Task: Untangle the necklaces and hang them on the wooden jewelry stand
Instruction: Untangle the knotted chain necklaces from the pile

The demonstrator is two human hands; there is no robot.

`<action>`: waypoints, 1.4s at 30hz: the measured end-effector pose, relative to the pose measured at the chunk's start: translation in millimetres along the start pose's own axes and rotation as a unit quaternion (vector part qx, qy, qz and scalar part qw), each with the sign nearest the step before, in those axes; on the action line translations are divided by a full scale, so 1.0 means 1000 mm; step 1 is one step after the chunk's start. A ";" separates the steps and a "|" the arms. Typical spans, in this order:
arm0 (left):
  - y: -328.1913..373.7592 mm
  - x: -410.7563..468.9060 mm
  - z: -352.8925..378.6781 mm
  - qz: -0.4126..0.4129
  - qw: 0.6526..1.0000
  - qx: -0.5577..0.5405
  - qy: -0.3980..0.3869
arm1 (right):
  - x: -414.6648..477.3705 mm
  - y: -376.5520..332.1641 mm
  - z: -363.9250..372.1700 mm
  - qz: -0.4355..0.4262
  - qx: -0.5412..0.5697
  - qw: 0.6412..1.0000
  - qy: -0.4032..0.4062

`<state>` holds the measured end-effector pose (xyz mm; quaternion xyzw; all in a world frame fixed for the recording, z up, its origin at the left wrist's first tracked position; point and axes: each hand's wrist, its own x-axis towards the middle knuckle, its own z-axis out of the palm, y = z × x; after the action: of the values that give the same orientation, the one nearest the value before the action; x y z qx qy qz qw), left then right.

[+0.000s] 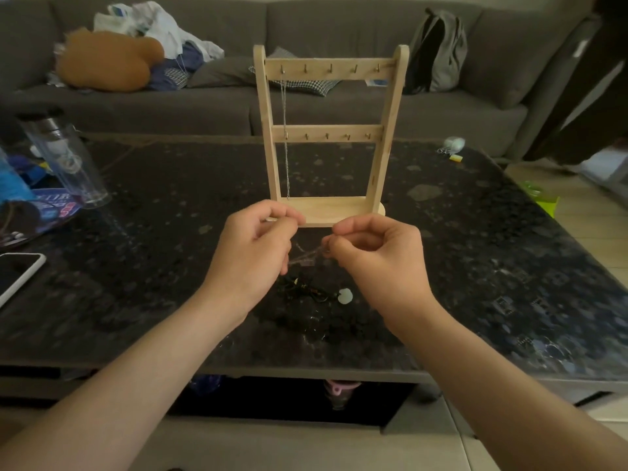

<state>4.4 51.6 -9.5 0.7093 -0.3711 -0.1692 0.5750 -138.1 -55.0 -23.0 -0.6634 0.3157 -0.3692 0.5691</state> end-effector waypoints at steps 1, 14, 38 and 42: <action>-0.001 0.000 0.000 0.008 1.000 0.018 -0.010 | 0.001 0.000 -0.001 0.008 0.005 1.000 0.000; -0.008 0.003 -0.003 0.061 0.988 0.128 -0.058 | 0.007 -0.004 -0.009 0.076 0.076 0.992 -0.064; -0.007 0.004 -0.008 -0.024 0.977 0.115 -0.176 | 0.006 -0.002 -0.009 -0.024 -0.005 0.997 -0.072; -0.008 0.005 -0.009 -0.018 0.979 0.111 -0.172 | 0.004 -0.004 -0.009 -0.018 -0.034 0.996 -0.081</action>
<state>16.7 54.8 -13.6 0.7357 -0.4678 -0.2565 0.4173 -143.6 -62.4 -17.7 -0.7156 0.2694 -0.3134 0.5631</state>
